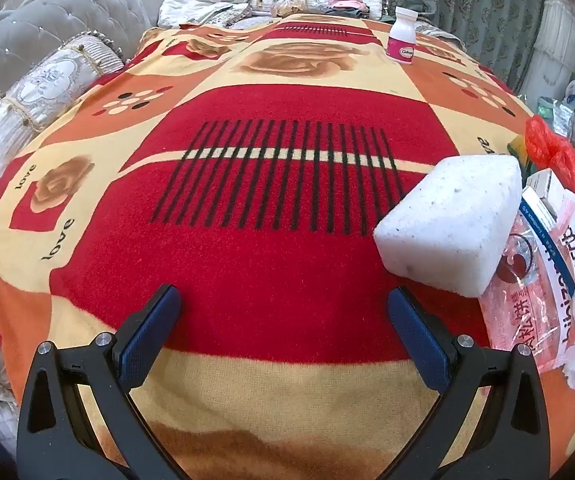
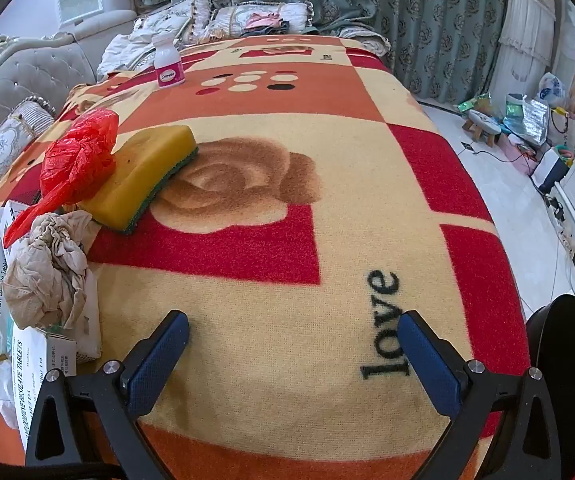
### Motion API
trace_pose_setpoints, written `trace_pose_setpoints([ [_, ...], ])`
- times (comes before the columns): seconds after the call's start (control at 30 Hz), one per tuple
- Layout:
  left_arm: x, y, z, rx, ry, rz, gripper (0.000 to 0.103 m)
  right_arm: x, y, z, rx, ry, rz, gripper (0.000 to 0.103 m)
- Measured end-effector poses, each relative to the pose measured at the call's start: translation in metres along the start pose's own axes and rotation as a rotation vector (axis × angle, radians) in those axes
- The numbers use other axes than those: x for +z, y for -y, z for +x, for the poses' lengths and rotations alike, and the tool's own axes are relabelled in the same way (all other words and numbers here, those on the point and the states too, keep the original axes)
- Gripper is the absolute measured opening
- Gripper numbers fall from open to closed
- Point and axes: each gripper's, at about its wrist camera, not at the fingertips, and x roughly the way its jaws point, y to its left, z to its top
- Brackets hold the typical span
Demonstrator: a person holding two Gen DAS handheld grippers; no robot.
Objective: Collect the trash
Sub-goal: 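Move both tools toward the trash pile on the bedspread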
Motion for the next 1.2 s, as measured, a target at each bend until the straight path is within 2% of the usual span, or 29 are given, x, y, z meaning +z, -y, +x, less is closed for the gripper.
trace_pose_setpoints([
  [0.1,0.001,-0.002,-0.001,0.013,-0.016,-0.029,0.103,0.000,0.000,0.000,-0.002,0.000,-0.001,0.103],
  [0.17,-0.006,-0.001,-0.012,0.019,0.000,-0.059,0.102,0.000,0.000,0.000,-0.001,0.000,-0.001,0.103],
  [0.3,-0.026,0.003,-0.043,0.040,0.078,-0.086,0.102,0.001,0.000,-0.001,0.020,-0.042,-0.028,0.103],
  [0.37,-0.029,0.006,-0.058,0.022,0.102,-0.087,0.102,-0.001,0.001,-0.005,0.042,-0.075,-0.047,0.103],
  [0.43,-0.031,0.015,-0.076,0.004,0.133,-0.078,0.102,-0.005,0.010,-0.017,0.052,-0.077,-0.015,0.102],
  [0.53,-0.031,0.033,-0.101,-0.037,0.184,-0.066,0.102,-0.019,0.010,-0.049,0.026,0.003,0.028,0.102],
  [0.77,-0.031,0.084,-0.148,-0.115,0.290,-0.026,0.102,-0.030,-0.015,-0.124,0.015,0.179,-0.019,0.102],
  [1.1,-0.035,0.125,-0.174,-0.150,0.350,0.006,0.102,-0.025,-0.047,-0.175,0.038,0.351,-0.054,0.102],
  [1.2,-0.035,0.130,-0.177,-0.144,0.363,0.020,0.102,-0.026,-0.053,-0.181,0.039,0.370,-0.063,0.102],
])
